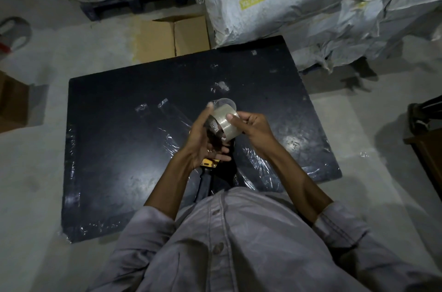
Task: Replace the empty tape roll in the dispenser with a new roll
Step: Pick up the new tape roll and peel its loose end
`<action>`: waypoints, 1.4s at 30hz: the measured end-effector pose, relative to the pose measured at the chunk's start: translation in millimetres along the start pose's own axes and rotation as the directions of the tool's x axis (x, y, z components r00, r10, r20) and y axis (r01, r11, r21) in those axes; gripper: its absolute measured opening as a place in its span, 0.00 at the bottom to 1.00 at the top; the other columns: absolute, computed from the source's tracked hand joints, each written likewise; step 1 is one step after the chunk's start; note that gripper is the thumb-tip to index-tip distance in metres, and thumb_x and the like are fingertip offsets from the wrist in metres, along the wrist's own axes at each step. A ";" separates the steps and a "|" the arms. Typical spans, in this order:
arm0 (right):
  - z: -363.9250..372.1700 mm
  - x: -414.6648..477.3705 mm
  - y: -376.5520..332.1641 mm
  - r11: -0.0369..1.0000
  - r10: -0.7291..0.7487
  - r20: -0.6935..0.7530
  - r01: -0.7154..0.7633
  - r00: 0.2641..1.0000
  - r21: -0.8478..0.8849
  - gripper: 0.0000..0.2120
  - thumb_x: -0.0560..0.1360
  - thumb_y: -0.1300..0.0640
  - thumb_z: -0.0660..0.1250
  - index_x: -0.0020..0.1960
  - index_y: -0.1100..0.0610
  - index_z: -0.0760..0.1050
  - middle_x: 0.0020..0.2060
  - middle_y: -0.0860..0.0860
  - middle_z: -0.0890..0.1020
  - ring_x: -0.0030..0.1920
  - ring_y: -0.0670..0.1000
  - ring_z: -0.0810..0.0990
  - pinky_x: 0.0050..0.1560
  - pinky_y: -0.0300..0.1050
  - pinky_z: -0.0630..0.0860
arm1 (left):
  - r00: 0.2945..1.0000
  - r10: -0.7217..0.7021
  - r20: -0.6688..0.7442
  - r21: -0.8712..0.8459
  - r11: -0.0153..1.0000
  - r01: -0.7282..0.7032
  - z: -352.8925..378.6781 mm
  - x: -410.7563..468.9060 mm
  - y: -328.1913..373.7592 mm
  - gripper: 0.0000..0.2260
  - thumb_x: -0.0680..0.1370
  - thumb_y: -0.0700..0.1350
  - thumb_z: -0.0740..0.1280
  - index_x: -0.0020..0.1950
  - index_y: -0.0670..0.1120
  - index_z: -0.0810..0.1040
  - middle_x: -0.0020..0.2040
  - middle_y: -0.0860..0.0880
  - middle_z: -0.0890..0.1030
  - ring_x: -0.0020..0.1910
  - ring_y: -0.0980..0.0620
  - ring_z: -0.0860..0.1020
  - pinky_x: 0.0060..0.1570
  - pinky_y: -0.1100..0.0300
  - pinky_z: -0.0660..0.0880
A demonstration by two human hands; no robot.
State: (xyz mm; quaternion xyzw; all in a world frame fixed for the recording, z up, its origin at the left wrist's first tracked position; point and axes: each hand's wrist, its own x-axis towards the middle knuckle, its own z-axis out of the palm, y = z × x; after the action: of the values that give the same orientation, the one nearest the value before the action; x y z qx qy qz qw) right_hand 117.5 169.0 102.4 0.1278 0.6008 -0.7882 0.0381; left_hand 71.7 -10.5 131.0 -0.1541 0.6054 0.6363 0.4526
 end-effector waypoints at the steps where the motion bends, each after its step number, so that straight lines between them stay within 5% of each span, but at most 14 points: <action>1: 0.3 0.0 -0.1 1.000 0.002 -0.010 -0.002 1.000 0.006 0.13 0.84 0.57 0.74 0.60 0.67 0.87 0.49 0.66 0.90 0.45 0.58 0.87 0.50 0.47 0.84 | 1.000 0.012 -0.017 0.015 1.000 -0.012 1.1 0.4 -0.9 0.43 0.78 0.76 0.64 0.67 0.36 0.82 0.49 0.33 0.83 0.42 0.36 0.84 0.46 0.37 0.87; 4: 2.0 0.6 -2.5 1.000 0.017 -0.029 -0.017 0.999 0.021 0.12 0.84 0.57 0.74 0.61 0.65 0.87 0.50 0.62 0.90 0.47 0.55 0.87 0.51 0.45 0.83 | 0.998 -0.013 -0.057 0.059 0.998 0.017 4.4 0.2 -0.1 0.47 0.78 0.76 0.65 0.65 0.29 0.80 0.44 0.34 0.82 0.35 0.39 0.83 0.38 0.48 0.85; 7: 3.8 -0.9 -4.0 0.999 0.027 -0.001 -0.027 1.000 0.036 0.12 0.85 0.58 0.73 0.61 0.66 0.87 0.47 0.62 0.90 0.46 0.57 0.86 0.50 0.47 0.82 | 0.997 -0.069 -0.019 0.024 0.997 0.069 4.5 0.9 0.1 0.46 0.75 0.79 0.63 0.59 0.34 0.80 0.39 0.35 0.81 0.31 0.40 0.81 0.34 0.52 0.82; 21: -2.7 -1.7 -2.6 0.998 0.016 0.098 -0.021 0.995 0.053 0.09 0.84 0.66 0.71 0.63 0.62 0.86 0.49 0.54 0.91 0.50 0.50 0.87 0.55 0.42 0.83 | 0.986 -0.152 0.075 -0.159 0.974 0.162 0.1 1.4 0.2 0.50 0.73 0.83 0.60 0.59 0.35 0.81 0.38 0.35 0.80 0.29 0.42 0.80 0.30 0.56 0.80; 26: -4.1 3.8 3.5 0.999 0.045 -0.020 -0.044 0.999 0.019 0.08 0.79 0.58 0.76 0.53 0.62 0.89 0.45 0.58 0.88 0.45 0.53 0.85 0.50 0.46 0.81 | 0.985 -0.162 0.062 0.026 0.987 0.160 -5.0 7.4 -5.4 0.53 0.75 0.84 0.54 0.59 0.33 0.82 0.44 0.31 0.85 0.36 0.37 0.85 0.36 0.51 0.85; 30: -11.1 5.4 8.3 0.990 0.074 -0.119 -0.088 0.990 -0.110 0.10 0.76 0.57 0.76 0.50 0.64 0.88 0.43 0.61 0.87 0.44 0.56 0.83 0.50 0.49 0.77 | 0.974 0.162 -0.156 0.225 0.966 -0.124 -8.6 12.9 -15.7 0.27 0.85 0.68 0.64 0.64 0.45 0.83 0.52 0.42 0.87 0.48 0.39 0.87 0.40 0.52 0.84; 33: -10.9 6.3 11.3 0.960 0.094 -0.147 -0.129 0.985 -0.249 0.08 0.77 0.57 0.76 0.50 0.61 0.90 0.45 0.63 0.90 0.45 0.54 0.85 0.52 0.52 0.79 | 0.835 0.511 -0.204 0.360 0.832 -0.422 -19.1 22.9 -26.3 0.07 0.84 0.53 0.73 0.61 0.57 0.86 0.55 0.49 0.88 0.56 0.42 0.87 0.48 0.50 0.83; 38: -0.2 14.5 16.2 0.917 0.110 -0.274 -0.204 0.955 -0.342 0.22 0.68 0.42 0.73 0.48 0.60 0.88 0.44 0.64 0.88 0.40 0.52 0.83 0.45 0.55 0.79 | 0.602 0.798 -0.025 0.762 0.405 -0.505 -14.1 35.1 -37.5 0.13 0.81 0.50 0.75 0.64 0.51 0.90 0.57 0.49 0.86 0.56 0.47 0.83 0.57 0.45 0.82; 42: 0.1 17.3 20.8 0.903 0.097 -0.288 -0.205 0.953 -0.376 0.30 0.67 0.37 0.70 0.46 0.66 0.83 0.38 0.66 0.84 0.38 0.51 0.77 0.43 0.51 0.71 | 0.474 0.871 0.130 0.871 0.128 -0.475 -11.1 41.3 -46.2 0.13 0.83 0.47 0.70 0.64 0.47 0.89 0.58 0.45 0.86 0.56 0.40 0.81 0.55 0.47 0.80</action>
State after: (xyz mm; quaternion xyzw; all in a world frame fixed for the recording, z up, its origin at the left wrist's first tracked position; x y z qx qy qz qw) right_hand 105.3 164.7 78.7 0.2668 0.7376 -0.6187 0.0453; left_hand 80.6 -11.2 68.7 0.2480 0.9012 0.3544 -0.0274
